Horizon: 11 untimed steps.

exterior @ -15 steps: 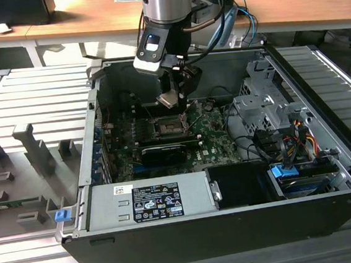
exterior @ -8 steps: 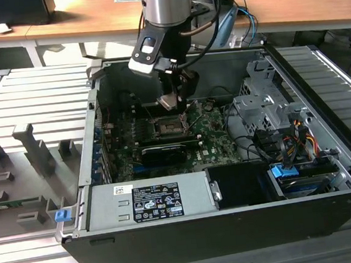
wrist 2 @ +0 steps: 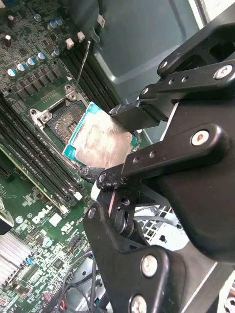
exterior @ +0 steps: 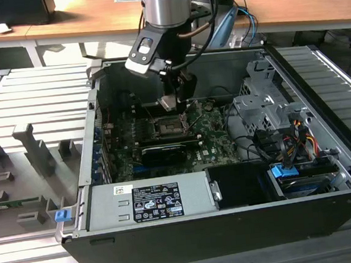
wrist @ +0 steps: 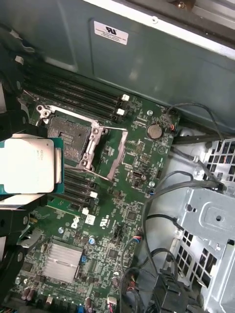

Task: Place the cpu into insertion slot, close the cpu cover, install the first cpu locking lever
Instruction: 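Place the cpu into insertion slot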

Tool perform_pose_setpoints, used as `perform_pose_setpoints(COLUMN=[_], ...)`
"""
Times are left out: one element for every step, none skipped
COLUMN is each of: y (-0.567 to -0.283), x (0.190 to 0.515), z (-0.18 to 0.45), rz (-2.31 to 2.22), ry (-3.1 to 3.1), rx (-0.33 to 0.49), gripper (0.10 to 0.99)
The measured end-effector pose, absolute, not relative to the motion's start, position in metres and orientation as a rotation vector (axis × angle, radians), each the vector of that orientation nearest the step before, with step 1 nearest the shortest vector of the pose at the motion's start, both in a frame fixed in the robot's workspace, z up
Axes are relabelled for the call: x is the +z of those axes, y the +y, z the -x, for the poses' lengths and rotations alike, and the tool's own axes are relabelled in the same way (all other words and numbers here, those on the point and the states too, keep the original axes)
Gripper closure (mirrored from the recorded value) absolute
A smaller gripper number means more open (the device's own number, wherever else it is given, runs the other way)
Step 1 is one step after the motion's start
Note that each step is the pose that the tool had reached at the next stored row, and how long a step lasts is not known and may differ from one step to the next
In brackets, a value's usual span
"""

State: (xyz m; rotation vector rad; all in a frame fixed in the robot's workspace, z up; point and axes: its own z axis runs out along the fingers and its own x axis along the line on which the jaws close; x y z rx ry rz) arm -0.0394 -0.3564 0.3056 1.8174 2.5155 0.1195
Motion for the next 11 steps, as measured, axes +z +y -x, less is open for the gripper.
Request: perform_pose_setpoints(y=[-0.356, -0.356, -0.356, -0.356, -0.356, -0.356, -0.356, -0.356, -0.356, -0.356, -0.356], x=[0.305, 0.305, 0.305, 0.304, 0.303, 0.301, 0.299, 0.296, 0.294, 0.291, 0.289], z=[0.039, 0.039, 0.039, 0.040, 0.040, 0.040, 0.040, 0.040, 0.040, 0.040, 0.040], rz=[-1.824, -1.829, -1.837, -1.846, -1.861, -1.880, -1.922, -1.962, -1.996, -2.041, -2.062], ry=[2.510, 2.506, 2.501, 2.493, 2.481, 2.467, 2.432, 2.398, 2.369, 2.329, 2.309], rx=[0.119, 0.119, 0.119, 0.118, 0.118, 0.118, 0.116, 0.115, 0.114, 0.113, 0.112], gripper=[0.549, 0.549, 0.549, 0.549, 0.549, 0.549, 0.549, 0.549, 0.549, 0.549, 0.549])
